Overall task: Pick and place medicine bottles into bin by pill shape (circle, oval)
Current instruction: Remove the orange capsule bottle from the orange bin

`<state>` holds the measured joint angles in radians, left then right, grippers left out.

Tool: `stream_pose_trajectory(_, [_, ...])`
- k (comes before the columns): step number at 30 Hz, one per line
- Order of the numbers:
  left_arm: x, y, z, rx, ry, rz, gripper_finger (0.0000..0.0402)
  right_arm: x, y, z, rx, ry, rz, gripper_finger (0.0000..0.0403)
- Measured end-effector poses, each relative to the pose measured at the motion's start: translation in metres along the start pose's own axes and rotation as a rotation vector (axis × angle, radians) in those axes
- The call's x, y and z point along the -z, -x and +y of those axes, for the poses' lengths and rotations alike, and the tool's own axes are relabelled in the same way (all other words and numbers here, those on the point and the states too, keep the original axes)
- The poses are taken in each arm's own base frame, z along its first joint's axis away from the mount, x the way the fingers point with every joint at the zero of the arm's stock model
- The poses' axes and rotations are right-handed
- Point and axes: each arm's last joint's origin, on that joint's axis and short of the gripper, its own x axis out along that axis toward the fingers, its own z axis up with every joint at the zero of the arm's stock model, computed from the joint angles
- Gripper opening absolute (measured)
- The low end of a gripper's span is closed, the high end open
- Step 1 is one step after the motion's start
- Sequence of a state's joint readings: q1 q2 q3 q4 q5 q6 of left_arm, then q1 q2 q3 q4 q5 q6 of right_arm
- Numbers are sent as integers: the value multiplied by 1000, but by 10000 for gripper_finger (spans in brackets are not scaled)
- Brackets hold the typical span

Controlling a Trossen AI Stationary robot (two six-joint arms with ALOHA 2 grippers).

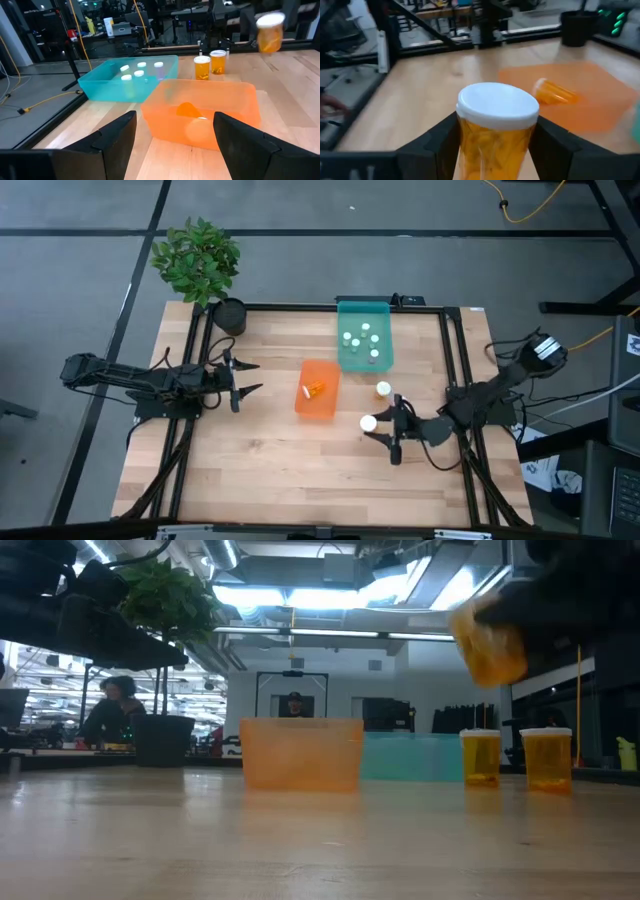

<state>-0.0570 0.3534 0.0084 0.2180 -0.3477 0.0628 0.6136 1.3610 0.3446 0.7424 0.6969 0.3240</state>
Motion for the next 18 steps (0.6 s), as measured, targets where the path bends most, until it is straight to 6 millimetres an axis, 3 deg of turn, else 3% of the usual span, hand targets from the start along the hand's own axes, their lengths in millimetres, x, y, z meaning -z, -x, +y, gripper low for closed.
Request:
stream_pose_trajectory(6, [0,0,0,0,0,0,257,39,-3,6,-1,80,43,204])
stream_pose_trajectory(14, [0,0,0,0,0,0,257,59,-38,39,104,233,21,204])
stream_pose_trajectory(18, [0,0,0,0,0,0,257,70,-45,38,131,203,-24,204])
